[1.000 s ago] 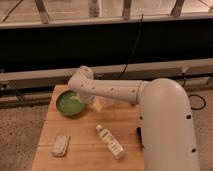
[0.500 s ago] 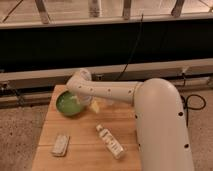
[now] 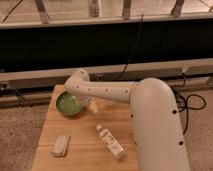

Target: Drag the ceramic bowl in a circle

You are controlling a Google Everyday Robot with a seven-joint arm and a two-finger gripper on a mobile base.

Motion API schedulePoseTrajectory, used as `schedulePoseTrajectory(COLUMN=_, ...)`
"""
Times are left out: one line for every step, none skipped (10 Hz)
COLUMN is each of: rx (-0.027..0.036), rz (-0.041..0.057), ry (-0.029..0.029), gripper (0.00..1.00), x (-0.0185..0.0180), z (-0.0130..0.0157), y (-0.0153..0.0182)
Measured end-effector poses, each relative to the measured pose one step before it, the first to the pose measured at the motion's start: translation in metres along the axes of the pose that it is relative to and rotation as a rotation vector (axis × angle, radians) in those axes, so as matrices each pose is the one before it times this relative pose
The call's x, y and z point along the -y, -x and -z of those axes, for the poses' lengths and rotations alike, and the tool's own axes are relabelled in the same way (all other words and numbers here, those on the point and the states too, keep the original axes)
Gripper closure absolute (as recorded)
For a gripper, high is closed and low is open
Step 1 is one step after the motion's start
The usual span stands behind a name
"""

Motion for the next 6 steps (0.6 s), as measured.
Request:
schedulePoseTrajectory(rx=0.00256, rz=0.00015, ry=0.00264, gripper=0.20, x=-0.00170, z=-0.00160, y=-0.00020)
schedulePoseTrajectory(rx=-0.00078, rz=0.00035, ry=0.00140, gripper=0.20, x=-0.00056, z=-0.00123, y=-0.00024)
schedulePoseTrajectory(rx=0.00279, rz=0.00562, ry=0.00069, gripper=0.20, x=0.00150, z=-0.00153, y=0.00188)
schedulePoseTrajectory(rx=0.00150, rz=0.00482, ry=-0.00114, gripper=0.20, x=0.00194, z=-0.00080, y=0.00117)
schedulePoseTrajectory(rx=0.00254, rz=0.00266, ry=0.00083, gripper=0.20, x=0.00079, z=-0.00099, y=0.00122)
schedulePoseTrajectory(rx=-0.00077, rz=-0.00029, ry=0.00004, gripper=0.20, x=-0.00021, z=-0.00022, y=-0.00036)
